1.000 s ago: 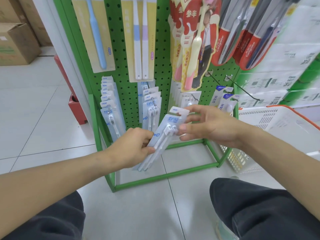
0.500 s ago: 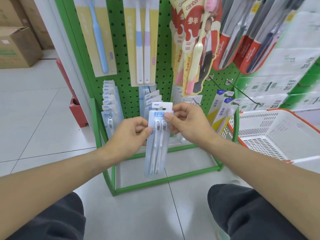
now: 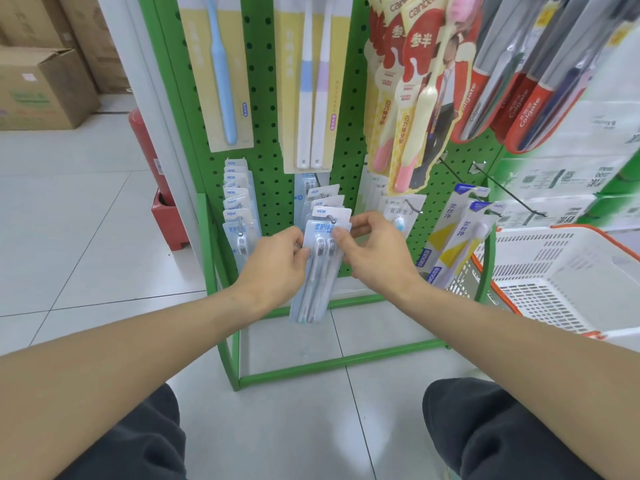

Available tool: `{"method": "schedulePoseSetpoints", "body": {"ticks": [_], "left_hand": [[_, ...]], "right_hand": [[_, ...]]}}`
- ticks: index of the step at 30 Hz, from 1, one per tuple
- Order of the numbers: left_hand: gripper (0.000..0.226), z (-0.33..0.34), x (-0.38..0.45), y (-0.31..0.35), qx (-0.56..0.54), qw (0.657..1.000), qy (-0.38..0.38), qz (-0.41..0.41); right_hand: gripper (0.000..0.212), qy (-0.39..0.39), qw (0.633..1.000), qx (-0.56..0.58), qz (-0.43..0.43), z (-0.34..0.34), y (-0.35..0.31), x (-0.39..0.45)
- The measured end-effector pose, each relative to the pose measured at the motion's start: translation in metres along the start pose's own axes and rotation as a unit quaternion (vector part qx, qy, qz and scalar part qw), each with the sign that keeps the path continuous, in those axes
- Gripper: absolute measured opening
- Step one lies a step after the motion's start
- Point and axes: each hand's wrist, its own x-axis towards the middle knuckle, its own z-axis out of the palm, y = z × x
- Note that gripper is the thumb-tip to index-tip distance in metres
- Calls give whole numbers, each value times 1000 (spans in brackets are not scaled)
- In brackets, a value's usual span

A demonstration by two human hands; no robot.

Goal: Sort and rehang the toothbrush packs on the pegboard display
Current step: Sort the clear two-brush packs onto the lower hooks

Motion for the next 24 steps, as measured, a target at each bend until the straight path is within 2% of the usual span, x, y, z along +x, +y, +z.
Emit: {"method": "schedulePoseSetpoints", "body": {"ticks": [2, 5, 9, 12, 18, 21, 24], "left_hand": [[17, 1, 3, 2, 19, 1000, 12, 1], [18, 2, 7, 4, 38, 999, 27, -5], [14, 2, 12, 8, 27, 999, 35, -24], [17, 4, 14, 12, 3, 998, 48, -29], [51, 9, 29, 10, -69, 995, 68, -14], [59, 8, 33, 10, -82, 995, 57, 8], [64, 9, 35, 9, -79, 995, 61, 15]], "right_hand": [[34, 2, 1000, -3, -11, 7, 2, 1], [57, 12, 1000, -14, -14, 15, 4, 7], [71, -19, 998, 56, -6, 16, 2, 17], [66, -58, 994, 90, -18, 16, 5, 22], [59, -99, 989, 106, -23, 18, 5, 23], [41, -111, 987, 117, -15, 22, 8, 25], [33, -117, 983, 141, -8, 25, 10, 28]]}}
